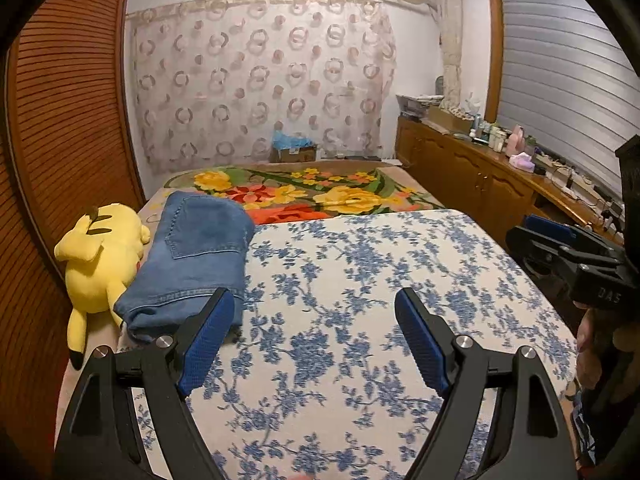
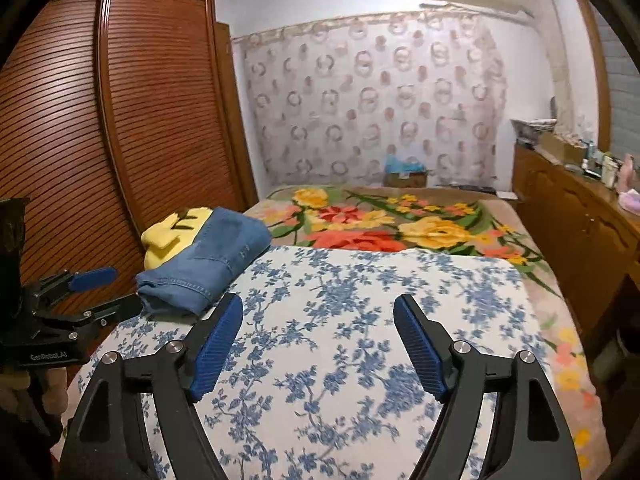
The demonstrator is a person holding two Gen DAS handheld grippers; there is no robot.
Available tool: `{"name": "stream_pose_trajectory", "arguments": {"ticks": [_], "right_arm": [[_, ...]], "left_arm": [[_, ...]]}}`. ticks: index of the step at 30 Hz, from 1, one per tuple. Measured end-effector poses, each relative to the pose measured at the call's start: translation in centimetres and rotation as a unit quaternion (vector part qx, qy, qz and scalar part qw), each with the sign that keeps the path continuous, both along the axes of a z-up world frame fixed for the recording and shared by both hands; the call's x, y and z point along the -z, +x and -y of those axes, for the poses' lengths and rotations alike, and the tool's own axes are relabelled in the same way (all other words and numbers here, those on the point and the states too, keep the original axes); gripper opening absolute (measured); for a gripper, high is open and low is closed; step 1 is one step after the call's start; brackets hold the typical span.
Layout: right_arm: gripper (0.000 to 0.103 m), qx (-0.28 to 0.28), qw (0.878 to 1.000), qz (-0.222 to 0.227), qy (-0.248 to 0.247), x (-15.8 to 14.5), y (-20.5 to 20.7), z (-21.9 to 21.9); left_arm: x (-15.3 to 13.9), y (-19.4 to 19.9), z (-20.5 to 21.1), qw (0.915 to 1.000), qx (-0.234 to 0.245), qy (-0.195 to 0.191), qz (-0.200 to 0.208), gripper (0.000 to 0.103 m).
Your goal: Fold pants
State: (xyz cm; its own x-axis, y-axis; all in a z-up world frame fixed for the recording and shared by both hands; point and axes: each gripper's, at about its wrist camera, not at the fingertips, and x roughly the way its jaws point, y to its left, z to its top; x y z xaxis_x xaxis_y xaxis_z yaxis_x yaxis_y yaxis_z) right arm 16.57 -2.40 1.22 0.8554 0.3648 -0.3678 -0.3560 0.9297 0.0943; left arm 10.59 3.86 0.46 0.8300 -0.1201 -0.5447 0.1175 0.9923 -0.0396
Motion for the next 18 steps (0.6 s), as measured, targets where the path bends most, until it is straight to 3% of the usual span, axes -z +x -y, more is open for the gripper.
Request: {"name": "stream_pose_trajectory", "arguments": {"ticks": [8, 18], "right_arm": [[0.080, 0.027, 1.000, 0.008, 0.001, -0.3, -3.3, 1.2], [0.080, 0.030, 1.000, 0.008, 0.004, -0.6, -4.0, 1.5]], "left_arm": [[-1.1, -1.8, 1.1, 0.9998, -0.002, 0.000, 0.019, 0.083], [-1.7, -2.5, 1.2, 0.9995, -0.009, -0.002, 0.029, 0.083]]}}
